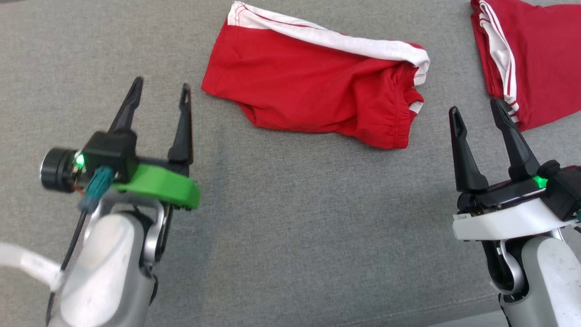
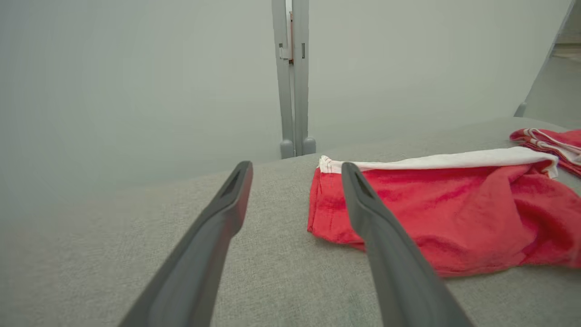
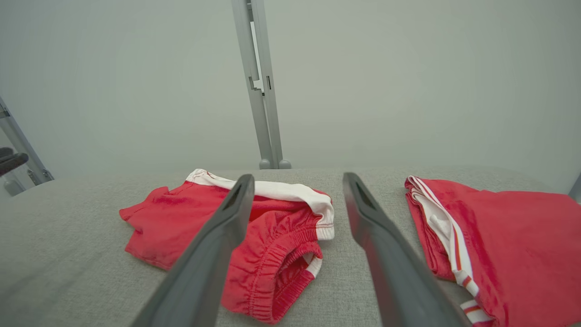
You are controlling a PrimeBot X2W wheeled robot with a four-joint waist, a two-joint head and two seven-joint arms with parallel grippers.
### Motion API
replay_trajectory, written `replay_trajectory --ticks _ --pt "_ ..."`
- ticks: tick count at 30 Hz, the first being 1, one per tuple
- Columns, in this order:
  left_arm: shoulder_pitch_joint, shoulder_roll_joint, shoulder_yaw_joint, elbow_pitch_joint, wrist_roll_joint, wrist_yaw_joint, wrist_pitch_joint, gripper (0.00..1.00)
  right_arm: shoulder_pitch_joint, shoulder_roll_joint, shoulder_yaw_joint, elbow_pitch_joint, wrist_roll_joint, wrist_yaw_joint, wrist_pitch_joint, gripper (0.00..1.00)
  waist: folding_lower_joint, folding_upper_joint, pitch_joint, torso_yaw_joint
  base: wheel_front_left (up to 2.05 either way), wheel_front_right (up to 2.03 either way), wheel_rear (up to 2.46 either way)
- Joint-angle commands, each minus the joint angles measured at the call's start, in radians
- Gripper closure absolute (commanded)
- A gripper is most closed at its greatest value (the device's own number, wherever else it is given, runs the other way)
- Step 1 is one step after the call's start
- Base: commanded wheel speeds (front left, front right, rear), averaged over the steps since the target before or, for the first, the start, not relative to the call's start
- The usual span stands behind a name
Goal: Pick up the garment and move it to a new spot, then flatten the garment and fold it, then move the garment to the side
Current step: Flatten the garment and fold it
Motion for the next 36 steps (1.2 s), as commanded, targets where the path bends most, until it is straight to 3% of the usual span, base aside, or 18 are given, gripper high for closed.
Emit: replay_trajectory --ticks 1,7,13,18,19,20,21,28,36 --pt "-0.045 0.0 -0.013 0.028 -0.003 -0.023 0.025 0.0 -0.019 -0.002 0.001 -0.004 0.004 -0.001 0.0 0.0 0.0 0.0 0.037 -0.01 0.0 0.0 0.0" --pt "-0.268 -0.015 -0.069 0.286 -0.036 -0.125 0.162 0.0 -0.06 0.017 0.036 0.019 0.014 -0.001 -0.018 0.0 0.0 0.0 0.096 -0.07 0.0 0.0 0.0" --pt "-0.405 -0.007 -0.087 0.542 -0.045 -0.158 0.223 0.0 -0.082 0.028 0.054 0.059 0.027 -0.001 -0.039 0.0 0.0 0.0 0.121 -0.113 0.0 0.0 0.0" --pt "-0.459 -0.01 -0.105 0.705 -0.037 -0.159 0.299 0.0 -0.088 0.029 0.054 0.082 0.033 -0.001 -0.05 0.0 0.0 0.0 0.122 -0.121 0.0 0.0 0.0" --pt "-0.466 -0.014 -0.111 0.73 -0.036 -0.161 0.314 0.42 -0.088 0.028 0.054 0.085 0.034 -0.001 -0.05 0.0 0.0 0.0 0.12 -0.121 0.0 0.0 0.0" --pt "-0.468 -0.017 -0.117 0.748 -0.037 -0.164 0.327 0.96 -0.089 0.027 0.054 0.088 0.035 -0.001 -0.052 0.0 0.0 0.0 0.118 -0.121 0.0 0.0 0.0" --pt "-0.47 -0.02 -0.125 0.767 -0.037 -0.166 0.34 1.0 -0.089 0.026 0.053 0.09 0.035 -0.001 -0.054 0.0 0.0 0.0 0.115 -0.12 0.0 0.0 0.0" --pt "-0.443 -0.018 -0.142 0.8 -0.032 -0.153 0.303 1.0 -0.084 0.02 0.053 0.088 0.028 -0.001 -0.058 0.0 0.0 0.0 0.098 -0.107 0.0 0.0 0.0" --pt "-0.227 -0.02 -0.103 0.642 -0.09 -0.09 0.191 1.0 -0.029 0.014 0.037 0.086 0.018 -0.001 -0.047 0.0 0.0 0.0 0.031 -0.058 0.0 0.0 0.0"
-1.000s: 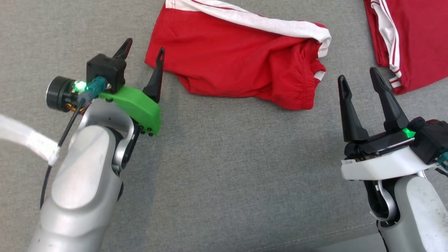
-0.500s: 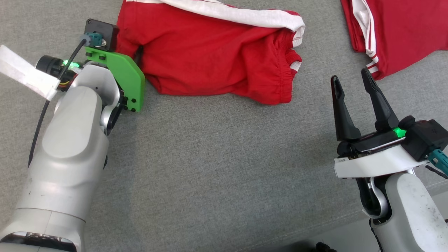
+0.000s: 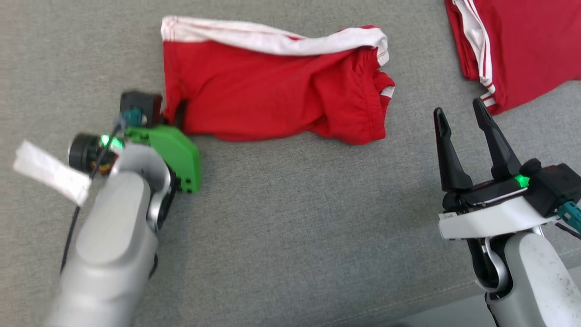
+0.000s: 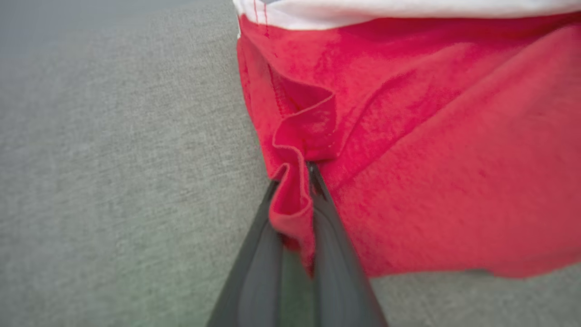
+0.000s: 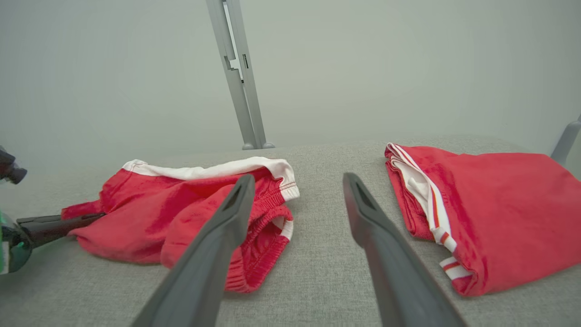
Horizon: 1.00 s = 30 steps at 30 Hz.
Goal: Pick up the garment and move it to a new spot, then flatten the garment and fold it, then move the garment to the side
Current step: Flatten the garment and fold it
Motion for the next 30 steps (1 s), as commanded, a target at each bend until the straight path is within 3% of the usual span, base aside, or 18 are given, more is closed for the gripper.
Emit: replay_trajectory --ticks 1,7,11,12,13,14,24,30 --pt "0.103 0.02 0.001 -0.004 -0.014 0.017 0.015 1.0 0.021 -0.002 -0.005 -0.004 -0.007 -0.001 0.005 0.0 0.0001 -0.0001 -0.038 0.029 0.0 0.0 0.0" --pt "0.316 0.033 0.033 -0.225 -0.06 0.081 0.038 1.0 0.069 0.0 -0.022 -0.023 -0.011 -0.001 0.029 0.0 0.0001 -0.0001 -0.094 0.055 0.0 0.0 0.0" --pt "0.416 0.043 0.034 -0.346 -0.084 0.101 0.07 1.0 0.096 -0.001 -0.031 -0.043 -0.012 -0.001 0.046 0.0 0.0001 -0.0001 -0.116 0.063 0.0 0.0 0.0" --pt "0.433 0.04 0.04 -0.38 -0.09 0.108 0.061 0.73 0.104 -0.003 -0.036 -0.048 -0.013 -0.001 0.051 0.0 0.0001 -0.0001 -0.121 0.065 0.0 0.0 0.0" --pt "0.443 0.044 0.043 -0.403 -0.084 0.116 0.052 0.07 0.108 -0.004 -0.038 -0.051 -0.014 -0.001 0.055 0.0 0.0001 -0.0001 -0.124 0.067 0.0 0.0 0.0" --pt "0.455 0.044 0.052 -0.434 -0.081 0.126 0.03 0.0 0.111 -0.005 -0.04 -0.057 -0.015 -0.001 0.059 0.0 0.0001 -0.0001 -0.13 0.07 0.0 0.0 0.0" --pt "0.531 0.041 0.15 -0.605 -0.03 0.224 -0.288 0.0 0.145 -0.009 -0.063 -0.115 -0.043 -0.001 0.116 0.0 0.0001 -0.0001 -0.172 0.097 0.0 0.0 0.0" --pt "0.566 0.062 0.171 -0.666 -0.01 0.236 -0.341 0.0 0.163 -0.013 -0.073 -0.139 -0.048 -0.001 0.146 0.0 0.0001 -0.0001 -0.193 0.105 0.0 0.0 0.0"
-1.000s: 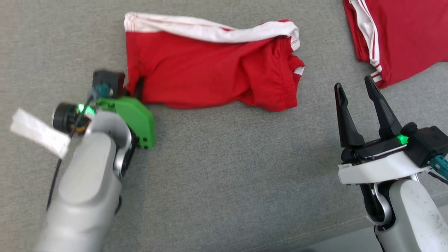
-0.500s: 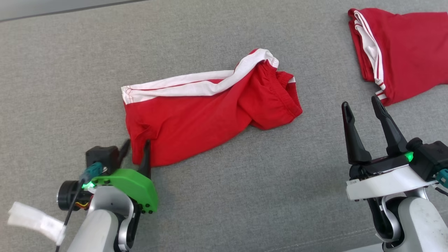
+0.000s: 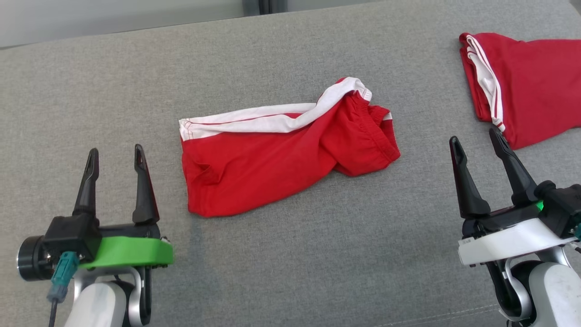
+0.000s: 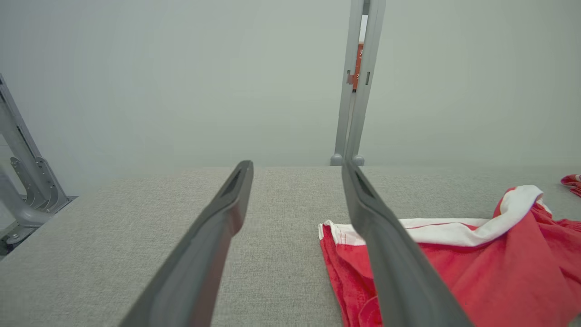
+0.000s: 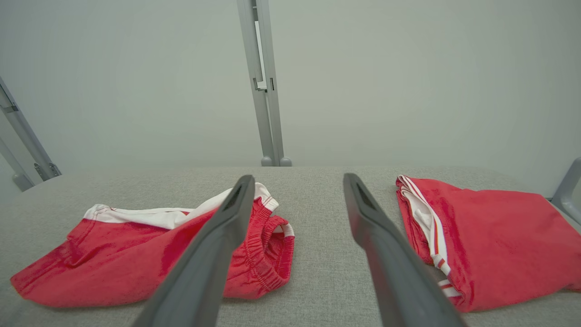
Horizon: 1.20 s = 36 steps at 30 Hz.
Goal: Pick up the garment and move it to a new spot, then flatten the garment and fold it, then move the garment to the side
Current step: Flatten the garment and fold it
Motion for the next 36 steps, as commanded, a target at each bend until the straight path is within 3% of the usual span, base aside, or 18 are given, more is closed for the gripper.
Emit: replay_trajectory --ticks 1,14,22,31,36 --pt "0.025 0.011 0.002 -0.017 0.009 0.006 -0.006 0.0 0.019 -0.003 -0.005 -0.007 -0.004 -0.001 0.007 0.0 0.0 0.0 -0.008 0.004 0.0 0.0 0.0" --pt "0.068 0.044 -0.017 -0.076 0.016 0.006 0.04 0.0 0.033 0.0 -0.028 -0.024 -0.004 -0.001 0.032 0.0 0.0 0.0 -0.008 0.017 0.0 0.0 0.0" --pt "0.001 0.033 -0.042 -0.103 0.024 -0.004 0.039 0.0 -0.028 -0.034 -0.023 0.023 0.01 -0.001 0.057 0.0 0.0 0.0 0.07 0.064 0.0 0.0 0.0" --pt "-0.107 -0.004 -0.083 -0.067 0.029 -0.038 0.002 0.0 -0.221 -0.074 0.09 0.22 0.021 -0.001 0.074 0.0 0.0 0.0 0.184 0.146 0.0 0.0 0.0" --pt "-0.139 -0.017 -0.095 -0.033 0.027 -0.052 -0.014 0.0 -0.287 -0.06 0.089 0.368 0.004 -0.001 0.079 0.0 0.0 0.0 0.203 0.164 0.0 0.0 0.0"
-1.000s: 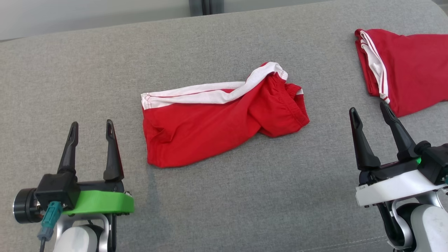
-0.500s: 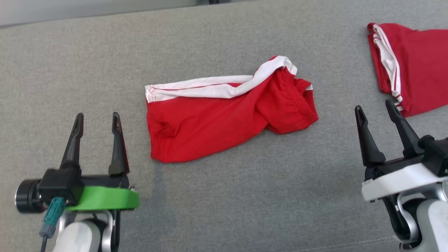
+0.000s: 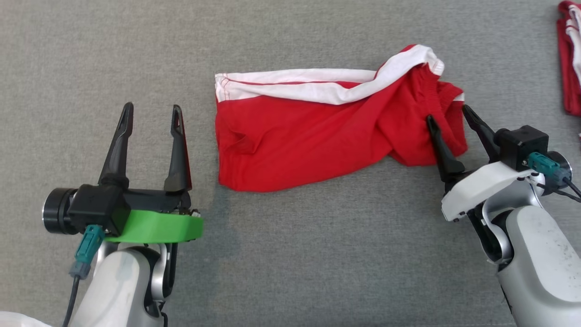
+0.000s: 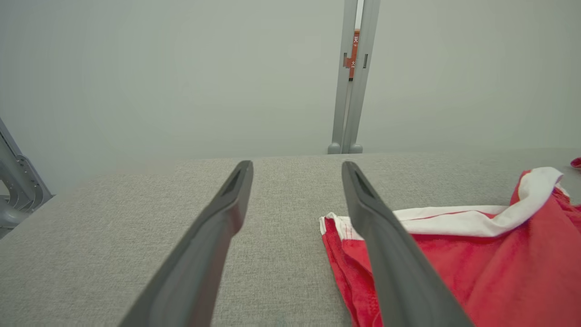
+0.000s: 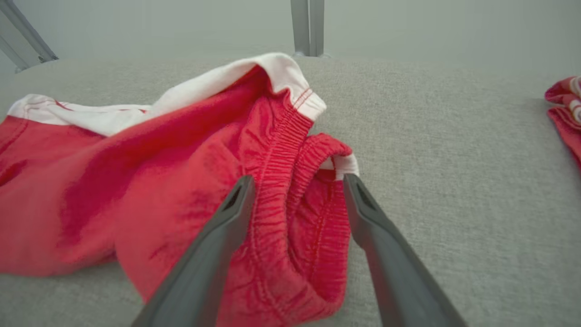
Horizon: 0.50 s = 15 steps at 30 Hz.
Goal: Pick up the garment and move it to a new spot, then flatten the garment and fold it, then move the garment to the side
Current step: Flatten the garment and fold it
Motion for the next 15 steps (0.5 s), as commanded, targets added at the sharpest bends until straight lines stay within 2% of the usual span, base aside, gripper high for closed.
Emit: replay_trajectory --ticks 1,10,15 --pt "-0.017 -0.002 -0.002 0.007 0.002 -0.007 -0.007 0.0 -0.015 0.005 -0.01 0.028 -0.005 -0.001 -0.005 0.0 0.0 0.0 0.028 0.029 0.0 0.0 0.0" --pt "-0.03 -0.011 -0.01 0.03 0.007 -0.007 -0.021 0.0 -0.011 0.039 -0.066 0.18 -0.003 -0.003 -0.013 0.0 0.0 0.0 0.029 0.025 0.0 0.0 0.0" --pt "-0.028 -0.006 -0.012 0.033 0.008 -0.004 -0.022 0.0 0.005 0.052 -0.072 0.224 0.008 -0.004 -0.012 0.0 0.0 0.0 0.021 0.018 0.0 0.0 0.0"
